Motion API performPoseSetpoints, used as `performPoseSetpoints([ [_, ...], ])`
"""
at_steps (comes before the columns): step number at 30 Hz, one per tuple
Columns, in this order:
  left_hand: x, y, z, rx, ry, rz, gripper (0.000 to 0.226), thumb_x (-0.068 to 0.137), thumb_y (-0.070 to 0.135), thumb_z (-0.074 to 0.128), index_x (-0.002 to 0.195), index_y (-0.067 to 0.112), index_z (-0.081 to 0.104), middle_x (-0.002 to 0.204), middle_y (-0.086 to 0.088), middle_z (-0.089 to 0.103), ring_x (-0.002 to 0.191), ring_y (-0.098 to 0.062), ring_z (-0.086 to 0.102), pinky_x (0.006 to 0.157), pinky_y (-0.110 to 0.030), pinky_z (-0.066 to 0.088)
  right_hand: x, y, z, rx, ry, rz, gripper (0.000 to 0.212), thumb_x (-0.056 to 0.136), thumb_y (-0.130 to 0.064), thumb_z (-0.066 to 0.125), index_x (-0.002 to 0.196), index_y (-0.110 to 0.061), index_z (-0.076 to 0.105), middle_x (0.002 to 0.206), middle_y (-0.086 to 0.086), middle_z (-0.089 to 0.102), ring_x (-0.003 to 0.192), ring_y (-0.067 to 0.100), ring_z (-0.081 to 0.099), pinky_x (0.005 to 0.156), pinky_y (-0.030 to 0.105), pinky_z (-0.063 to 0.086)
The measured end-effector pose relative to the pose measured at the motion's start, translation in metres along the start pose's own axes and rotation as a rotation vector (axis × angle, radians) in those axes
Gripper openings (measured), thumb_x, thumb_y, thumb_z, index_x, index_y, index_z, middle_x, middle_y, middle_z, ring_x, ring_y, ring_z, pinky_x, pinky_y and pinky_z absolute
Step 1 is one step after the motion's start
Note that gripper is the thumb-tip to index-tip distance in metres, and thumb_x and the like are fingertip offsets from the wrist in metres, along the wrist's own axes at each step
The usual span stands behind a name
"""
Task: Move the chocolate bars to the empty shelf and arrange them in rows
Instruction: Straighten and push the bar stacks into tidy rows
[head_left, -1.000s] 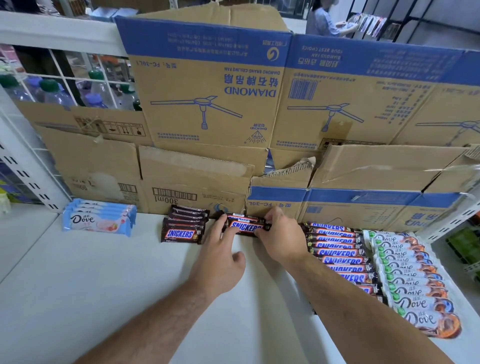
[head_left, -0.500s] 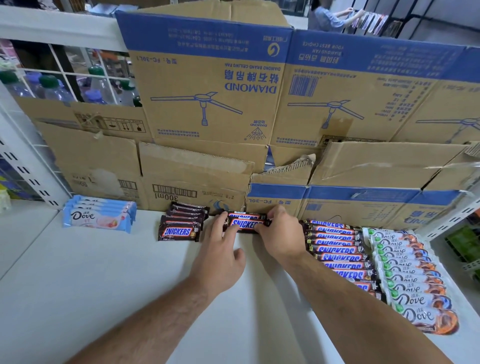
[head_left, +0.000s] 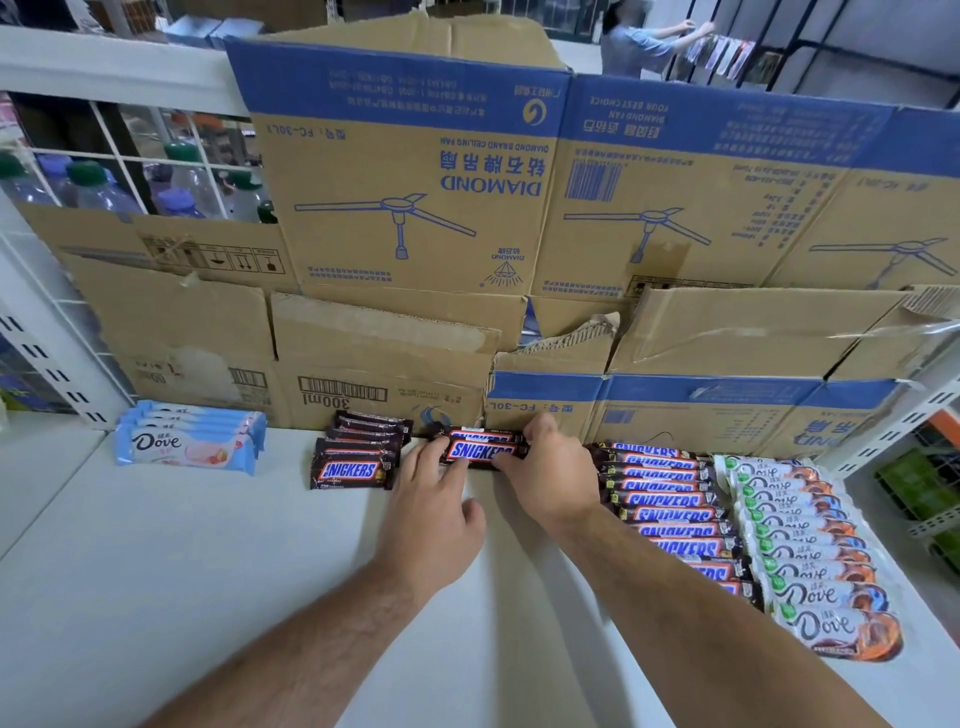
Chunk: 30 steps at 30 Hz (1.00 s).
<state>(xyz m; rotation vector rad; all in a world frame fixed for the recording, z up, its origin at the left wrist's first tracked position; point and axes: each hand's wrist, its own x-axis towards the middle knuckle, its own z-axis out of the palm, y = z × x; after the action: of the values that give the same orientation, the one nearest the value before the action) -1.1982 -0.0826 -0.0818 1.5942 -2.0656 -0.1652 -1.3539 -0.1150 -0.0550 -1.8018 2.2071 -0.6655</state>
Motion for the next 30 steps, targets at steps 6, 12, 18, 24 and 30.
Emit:
performPoseSetpoints([
  [6,-0.001,-0.001,0.0,0.043,0.004,0.019,0.042,0.069,0.023,0.057,0.109,0.013,0.065,0.126,-0.005,0.054,0.117,-0.028,0.047,0.099,-0.043,0.045,-0.001,-0.003,0.0,-0.028,0.006,-0.01,0.041,0.08,-0.049,0.069,0.093,-0.024,0.039,0.087,0.001,0.067,0.077,0.027,0.064,0.066,0.034,0.05],
  [12,-0.001,0.001,-0.001,0.06,-0.023,-0.006,0.043,0.071,0.027,0.056,0.111,0.015,0.066,0.126,-0.004,0.055,0.115,-0.026,0.049,0.097,-0.042,0.046,-0.002,-0.004,0.0,-0.034,0.014,-0.032,0.039,0.08,-0.044,0.07,0.091,-0.021,0.04,0.082,-0.001,0.059,0.074,0.026,0.062,0.063,0.033,0.047],
  [18,-0.002,0.001,-0.004,0.066,-0.058,-0.023,0.047,0.075,0.031,0.054,0.118,0.015,0.063,0.129,-0.004,0.053,0.119,-0.025,0.047,0.1,-0.041,0.042,-0.004,-0.008,0.001,-0.067,0.016,-0.048,0.038,0.082,-0.042,0.069,0.09,-0.022,0.039,0.083,-0.002,0.057,0.068,0.022,0.055,0.063,0.032,0.047],
  [24,-0.001,0.002,-0.008,0.034,-0.032,0.002,0.041,0.069,0.027,0.061,0.109,0.016,0.065,0.122,-0.005,0.056,0.11,-0.029,0.05,0.094,-0.044,0.045,-0.013,-0.011,-0.006,-0.13,0.0,-0.056,0.035,0.083,-0.037,0.066,0.095,-0.02,0.038,0.1,0.005,0.056,0.084,0.031,0.064,0.063,0.034,0.046],
  [30,-0.01,0.001,-0.008,-0.07,-0.025,0.203,0.034,0.068,0.024,0.065,0.101,0.016,0.069,0.109,0.002,0.062,0.105,-0.024,0.051,0.085,-0.04,0.049,-0.047,0.011,-0.03,-0.239,-0.03,-0.218,0.037,0.077,-0.038,0.065,0.108,-0.018,0.062,0.107,0.002,0.061,0.103,0.024,0.054,0.082,0.034,0.046],
])
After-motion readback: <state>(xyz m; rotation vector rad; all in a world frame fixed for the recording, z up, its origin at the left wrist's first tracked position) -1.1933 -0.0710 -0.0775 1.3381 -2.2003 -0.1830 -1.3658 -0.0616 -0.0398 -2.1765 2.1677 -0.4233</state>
